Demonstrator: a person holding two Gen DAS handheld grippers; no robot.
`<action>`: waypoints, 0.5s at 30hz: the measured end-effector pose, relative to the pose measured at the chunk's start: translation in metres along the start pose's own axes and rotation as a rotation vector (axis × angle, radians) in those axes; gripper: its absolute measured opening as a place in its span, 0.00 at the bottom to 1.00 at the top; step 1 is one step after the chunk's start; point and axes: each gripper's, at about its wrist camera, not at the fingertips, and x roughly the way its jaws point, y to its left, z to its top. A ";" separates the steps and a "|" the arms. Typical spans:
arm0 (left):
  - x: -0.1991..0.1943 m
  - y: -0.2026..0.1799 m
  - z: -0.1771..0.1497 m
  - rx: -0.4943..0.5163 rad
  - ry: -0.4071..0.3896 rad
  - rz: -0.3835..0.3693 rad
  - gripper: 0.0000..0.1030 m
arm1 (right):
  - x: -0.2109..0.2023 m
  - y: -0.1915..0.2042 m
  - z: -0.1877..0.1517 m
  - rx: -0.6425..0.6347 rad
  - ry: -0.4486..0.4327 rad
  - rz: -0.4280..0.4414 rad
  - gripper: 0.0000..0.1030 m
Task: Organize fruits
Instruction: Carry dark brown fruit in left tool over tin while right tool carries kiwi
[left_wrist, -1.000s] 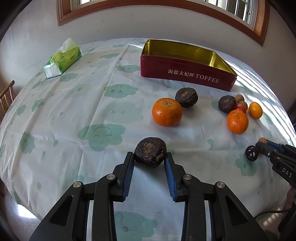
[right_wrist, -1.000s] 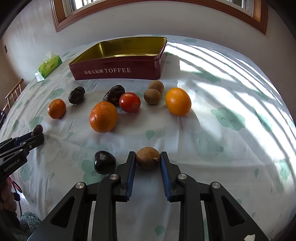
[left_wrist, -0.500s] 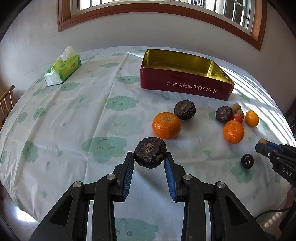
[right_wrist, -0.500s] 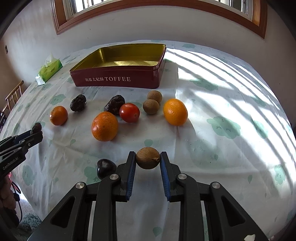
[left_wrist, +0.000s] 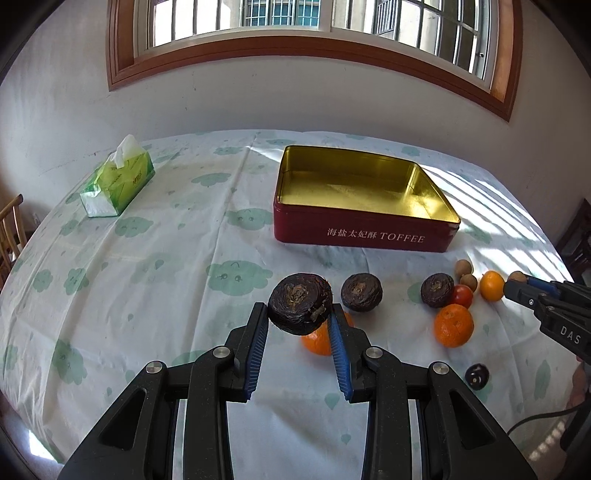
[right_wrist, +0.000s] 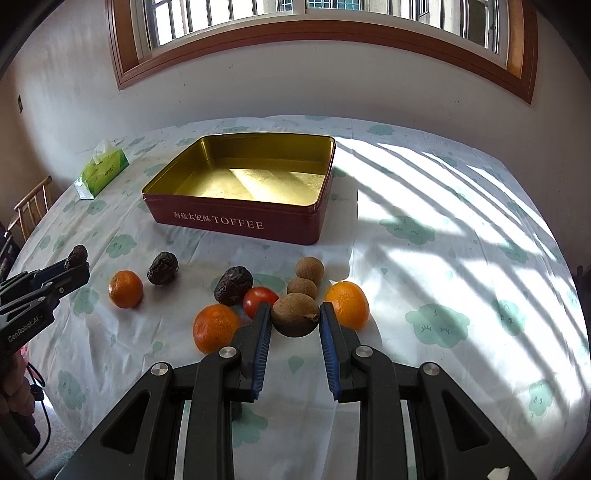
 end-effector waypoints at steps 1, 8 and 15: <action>0.001 0.000 0.006 0.005 -0.009 -0.002 0.33 | 0.000 0.001 0.004 -0.004 -0.006 0.001 0.24; 0.012 0.002 0.043 0.034 -0.052 0.000 0.33 | 0.009 0.006 0.036 -0.020 -0.036 0.001 0.24; 0.039 0.007 0.072 0.018 -0.043 -0.055 0.33 | 0.026 0.009 0.063 -0.020 -0.040 0.018 0.24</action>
